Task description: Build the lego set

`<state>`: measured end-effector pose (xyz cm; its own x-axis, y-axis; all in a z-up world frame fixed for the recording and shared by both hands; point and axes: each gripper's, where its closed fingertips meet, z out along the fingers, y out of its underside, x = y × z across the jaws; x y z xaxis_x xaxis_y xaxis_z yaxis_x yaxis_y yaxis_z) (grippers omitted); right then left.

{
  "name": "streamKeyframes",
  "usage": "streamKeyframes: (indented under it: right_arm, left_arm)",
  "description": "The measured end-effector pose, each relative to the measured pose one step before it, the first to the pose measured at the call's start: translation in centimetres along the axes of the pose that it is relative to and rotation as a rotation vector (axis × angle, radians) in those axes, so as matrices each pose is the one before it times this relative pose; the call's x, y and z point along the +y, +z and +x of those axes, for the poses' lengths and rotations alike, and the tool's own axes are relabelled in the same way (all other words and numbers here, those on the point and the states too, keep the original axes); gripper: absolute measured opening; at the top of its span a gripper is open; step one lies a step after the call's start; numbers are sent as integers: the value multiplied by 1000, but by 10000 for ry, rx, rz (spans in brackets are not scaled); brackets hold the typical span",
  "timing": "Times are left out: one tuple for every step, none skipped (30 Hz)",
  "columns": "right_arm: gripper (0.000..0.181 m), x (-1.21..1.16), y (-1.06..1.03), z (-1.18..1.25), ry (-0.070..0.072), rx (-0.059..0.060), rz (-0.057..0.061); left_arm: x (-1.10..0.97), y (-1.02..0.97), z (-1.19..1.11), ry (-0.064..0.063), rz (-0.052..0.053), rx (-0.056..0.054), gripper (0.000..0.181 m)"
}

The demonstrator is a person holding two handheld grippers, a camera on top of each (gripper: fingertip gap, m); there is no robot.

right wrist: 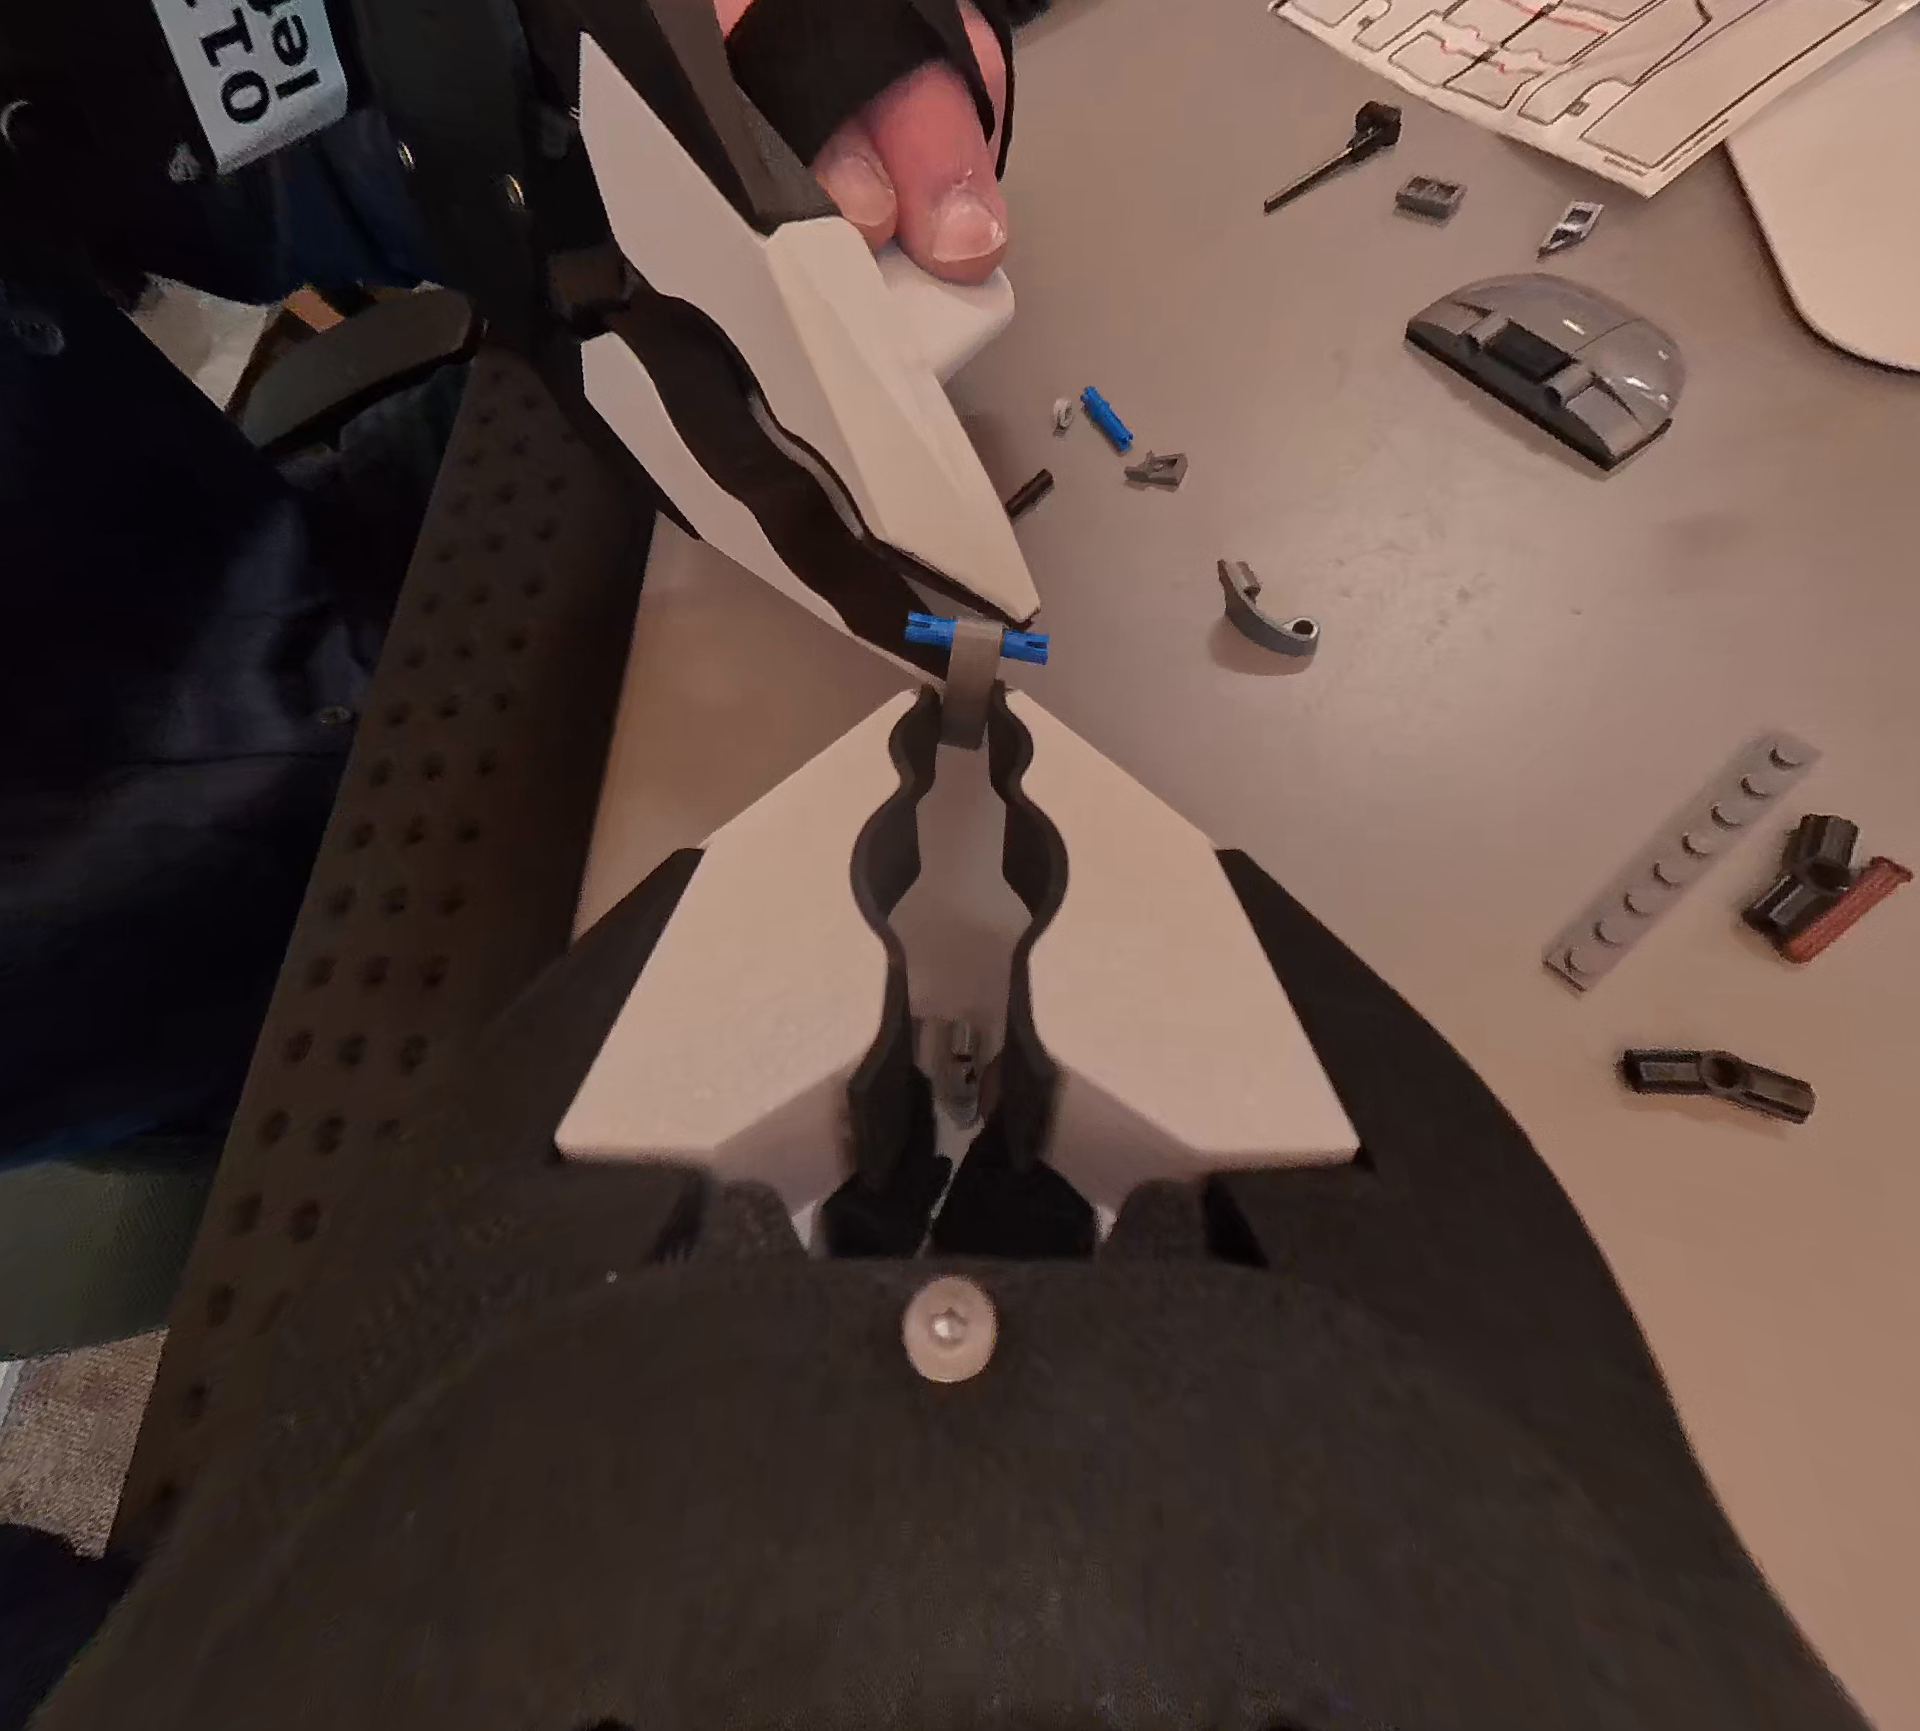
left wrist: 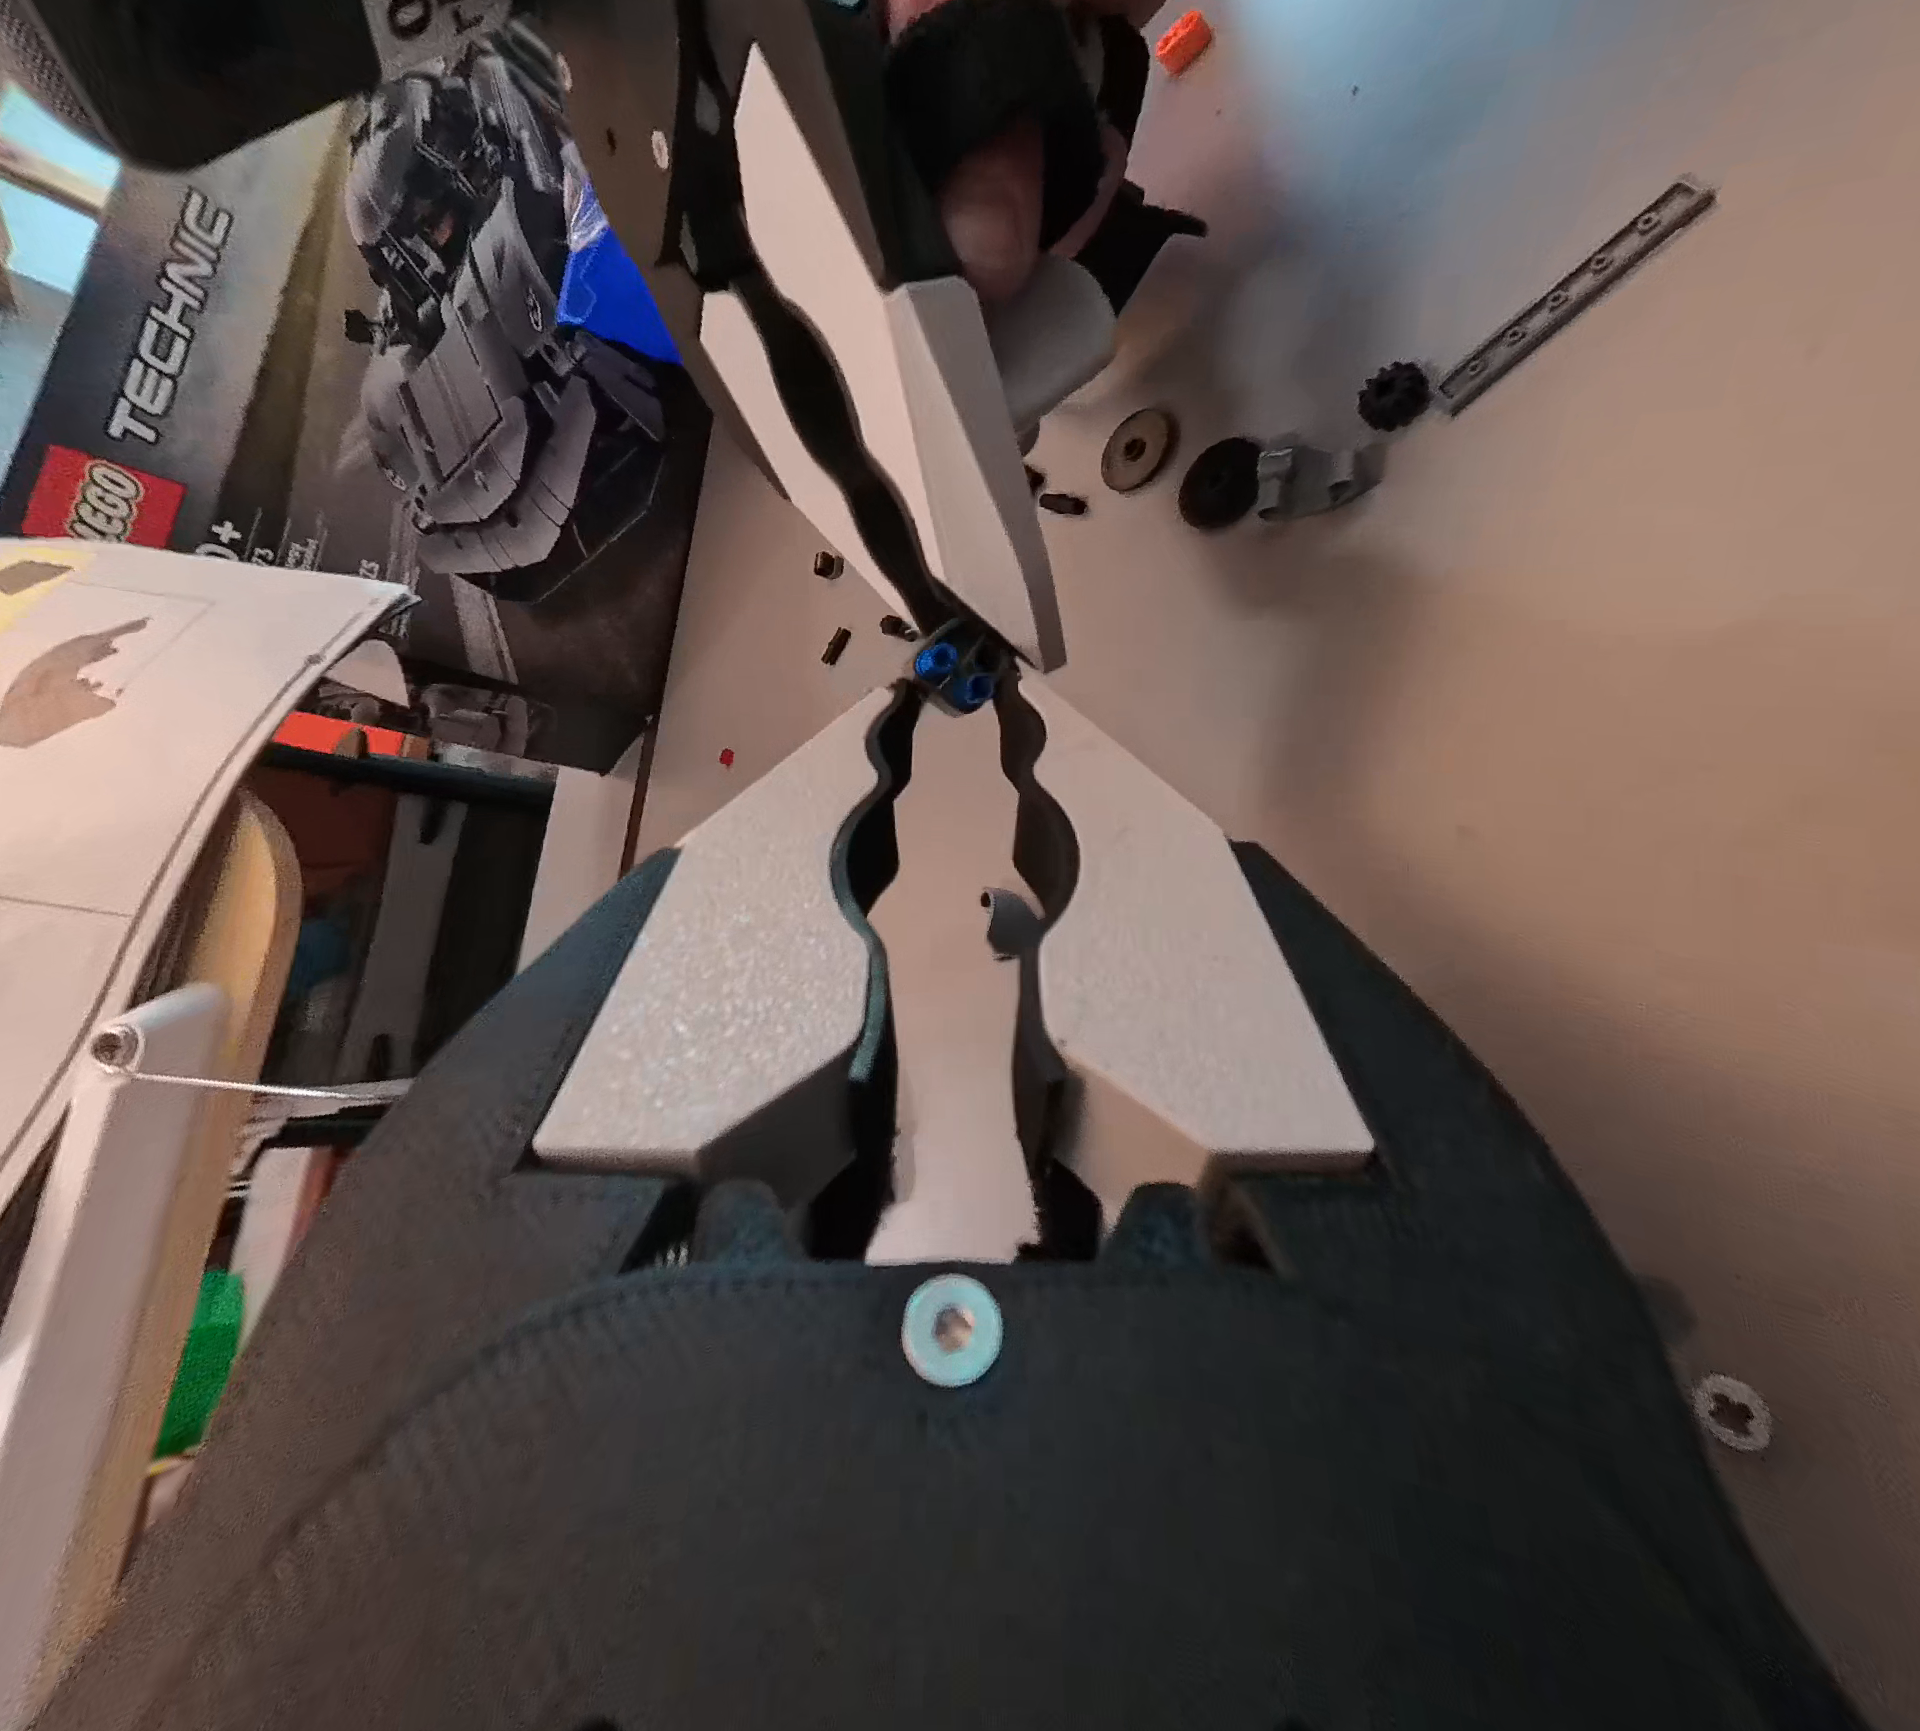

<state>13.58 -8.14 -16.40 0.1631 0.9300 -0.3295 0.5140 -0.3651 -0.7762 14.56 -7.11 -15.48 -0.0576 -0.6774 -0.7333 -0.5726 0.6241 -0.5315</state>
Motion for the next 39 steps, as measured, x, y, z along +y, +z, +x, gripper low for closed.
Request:
streamKeyframes:
  right_arm:
    - [8,-166,-108,30,-9,9,117]
    - [8,-264,-121,73,-24,43,179]
    - [8,-323,-137,74,8,40,209]
    - [9,-278,-143,47,62,-4,184]
    - [9,-240,-142,26,69,-27,182]
    - [9,-301,-198,47,38,-17,238]
    - [6,-382,-237,-62,52,-91,276]
    - [6,-331,-205,-229,90,-191,221]
    - [6,-139,-130,-151,50,-110,93]
    - [6,39,-45,27,-4,26,-12]
    - [6,120,28,73,18,39,-71]
    - [6,133,72,29,28,-8,-70]
    - [6,80,59,-40,9,-28,-49]
    - [6,54,37,-60,4,-27,-37]
    - [6,45,12,-99,3,-42,-43]
    - [6,53,16,-103,-1,-49,-43]
    - [6,29,9,-96,12,-53,-26]
    - [6,47,30,-94,51,-68,-30]
    - [6,136,65,-119,77,-103,-70]
    - [6,162,120,-137,57,-123,-86]
    - [6,108,137,-156,39,-119,-60]
    - [6,85,167,-189,55,-143,-48]
    - [6,109,147,-134,50,-109,-63]
    - [6,145,101,3,30,-26,-77]
    - [6,94,54,-6,38,-35,-47]
    - [7,29,27,-15,36,-49,-12]
    - [7,-57,27,46,-5,22,23]
    - [8,-148,-51,140,-36,97,82]
    - [8,-125,-129,116,-16,80,80]
    - [8,-116,-168,55,3,29,78]
    - [9,-182,-170,54,4,27,115]
    - [10,-205,-175,76,7,47,126]
    - [11,-189,-179,136,7,79,115]
    - [12,-125,-163,181,38,94,94]
    - [15,-95,-143,174,58,66,67]
    - [18,-106,-92,114,18,53,66]
    - [20,-73,-10,-4,-22,15,46]
    - [19,39,94,-144,-24,-68,-33]
    - [16,109,130,-204,-26,-110,-77]
  left_arm:
    - [39,-34,-122,-179,25,6,13]
    - [103,-47,-157,-128,24,-10,13]
    - [144,-28,-133,-184,19,20,12]
    - [75,-37,-100,-247,64,60,8]
    - [67,-66,-160,-143,61,-5,3]
    - [14,-80,-52,-6,57,30,0]
    - [-37,-16,-20,-50,57,-5,0]
    - [-50,41,3,-29,23,-2,0]
    - [-4,25,-89,36,-20,-81,0]
    - [-4,-6,-117,58,-17,-91,3]
    - [-57,-66,-143,-4,41,-60,6]
    - [-98,-60,-123,-80,68,-17,11]
    - [-46,-10,-92,-93,41,4,19]
    - [13,23,-104,-46,-7,-31,26]
    - [-95,3,-20,53,48,-30,31]
    - [-196,-6,96,124,85,-9,34]
    - [-132,35,228,170,10,39,35]
    - [-109,26,72,260,-16,-107,32]
    - [-90,-1,78,297,-34,-102,27]
    - [-60,57,219,200,-48,18,24]
    - [12,86,220,147,-75,31,21]
    - [-31,38,261,193,-25,44,18]
    - [-6,29,173,129,-40,20,17]
    - [93,51,203,20,-83,91,16]
    - [58,11,233,-51,-15,159,14]
    - [41,-21,55,-109,24,100,14]
    - [136,-16,-153,-163,-20,4,13]
    - [130,2,-222,-188,-30,-35,13]
    - [26,-17,-149,-170,34,7,13]
    - [-28,-55,-104,-163,67,18,13]
    - [-12,-77,-107,-159,61,28,13]
    - [19,-41,-99,-208,48,51,13]
    - [45,-22,-111,-261,49,58,13]
    - [14,-37,-104,-238,64,56,13]
    - [-14,-24,-26,-175,67,73,13]
    - [-29,-23,-36,-126,42,33,13]
    - [-35,-15,-36,-42,19,2,13]
    - [0,20,16,13,-17,-7,13]
    - [96,57,47,69,-84,-31,13]
